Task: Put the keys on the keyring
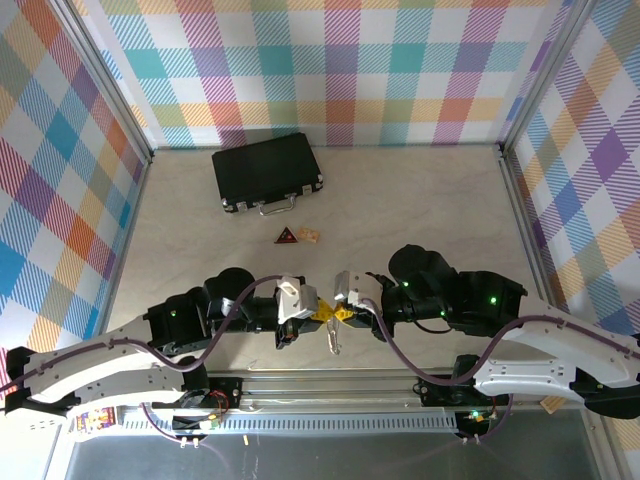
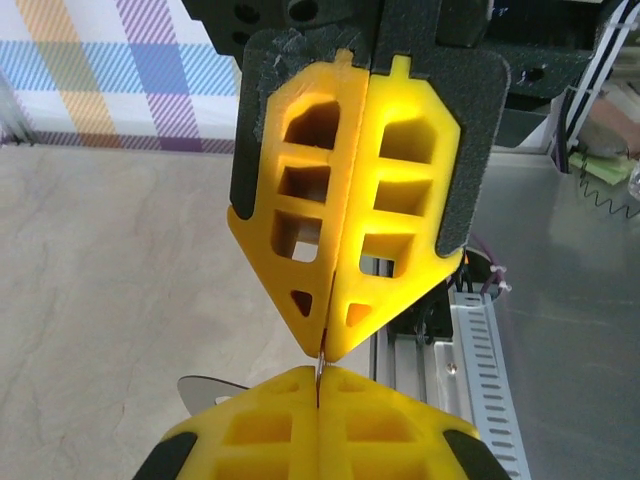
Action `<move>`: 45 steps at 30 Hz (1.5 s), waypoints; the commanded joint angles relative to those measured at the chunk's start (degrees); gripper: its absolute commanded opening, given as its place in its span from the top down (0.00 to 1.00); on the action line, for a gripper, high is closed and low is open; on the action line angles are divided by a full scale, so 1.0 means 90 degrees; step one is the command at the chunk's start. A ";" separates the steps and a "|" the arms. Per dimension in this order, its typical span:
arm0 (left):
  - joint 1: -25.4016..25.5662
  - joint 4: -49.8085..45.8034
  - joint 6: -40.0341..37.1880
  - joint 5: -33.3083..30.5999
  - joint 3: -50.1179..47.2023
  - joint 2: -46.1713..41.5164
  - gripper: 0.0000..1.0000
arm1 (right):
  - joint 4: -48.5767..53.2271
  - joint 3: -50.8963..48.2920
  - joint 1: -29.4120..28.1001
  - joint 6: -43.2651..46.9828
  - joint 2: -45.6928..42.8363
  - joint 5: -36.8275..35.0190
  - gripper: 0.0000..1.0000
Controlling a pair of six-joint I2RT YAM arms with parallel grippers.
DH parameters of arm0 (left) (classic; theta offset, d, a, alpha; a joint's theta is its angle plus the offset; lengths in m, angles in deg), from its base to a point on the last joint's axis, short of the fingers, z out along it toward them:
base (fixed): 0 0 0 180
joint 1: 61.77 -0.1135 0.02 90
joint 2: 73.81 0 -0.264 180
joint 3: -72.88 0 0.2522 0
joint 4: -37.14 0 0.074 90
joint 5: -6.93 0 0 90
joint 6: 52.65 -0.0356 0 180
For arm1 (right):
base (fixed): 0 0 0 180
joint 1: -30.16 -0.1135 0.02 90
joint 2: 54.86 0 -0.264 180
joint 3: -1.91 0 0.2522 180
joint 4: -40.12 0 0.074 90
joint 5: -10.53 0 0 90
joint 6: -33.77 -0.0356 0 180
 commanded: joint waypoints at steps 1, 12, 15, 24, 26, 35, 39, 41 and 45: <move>0.0036 0.0695 0.0161 -0.0087 -0.0083 -0.0240 1.00 | -0.0465 -0.0130 -0.0070 -0.0193 -0.0326 0.0200 0.90; 0.0037 0.2181 0.0573 0.0921 -0.0610 -0.0919 1.00 | -0.2431 -0.1359 -0.0068 -0.1479 -0.1801 0.0203 0.42; 0.0039 0.2250 0.0570 0.0922 -0.0629 -0.0899 1.00 | -0.2611 -0.1385 -0.0069 -0.1641 -0.1697 0.0326 0.43; 0.0039 0.2329 0.0485 0.0653 -0.0699 -0.0886 1.00 | -0.3113 -0.1580 -0.0069 -0.1764 -0.1370 0.0571 0.50; 0.0034 0.2281 0.0465 0.0670 -0.0680 -0.0851 1.00 | -0.3130 -0.1607 -0.0069 -0.1764 -0.1325 0.0597 0.53; 0.0036 0.2120 0.0373 0.0643 -0.0623 -0.0758 1.00 | -0.3184 -0.1639 -0.0069 -0.1765 -0.1239 0.0557 0.75; 0.0034 0.2017 0.0329 0.0604 -0.0598 -0.0755 1.00 | -0.3162 -0.1638 -0.0069 -0.1755 -0.1212 0.0562 0.82; 0.0033 0.1932 0.0300 0.0614 -0.0559 -0.0733 1.00 | -0.3137 -0.1620 -0.0069 -0.1743 -0.1207 0.0554 0.89; 0.0034 0.1830 0.0243 0.0609 -0.0552 -0.0732 1.00 | -0.3141 -0.1684 -0.0069 -0.1701 -0.1243 0.0552 1.00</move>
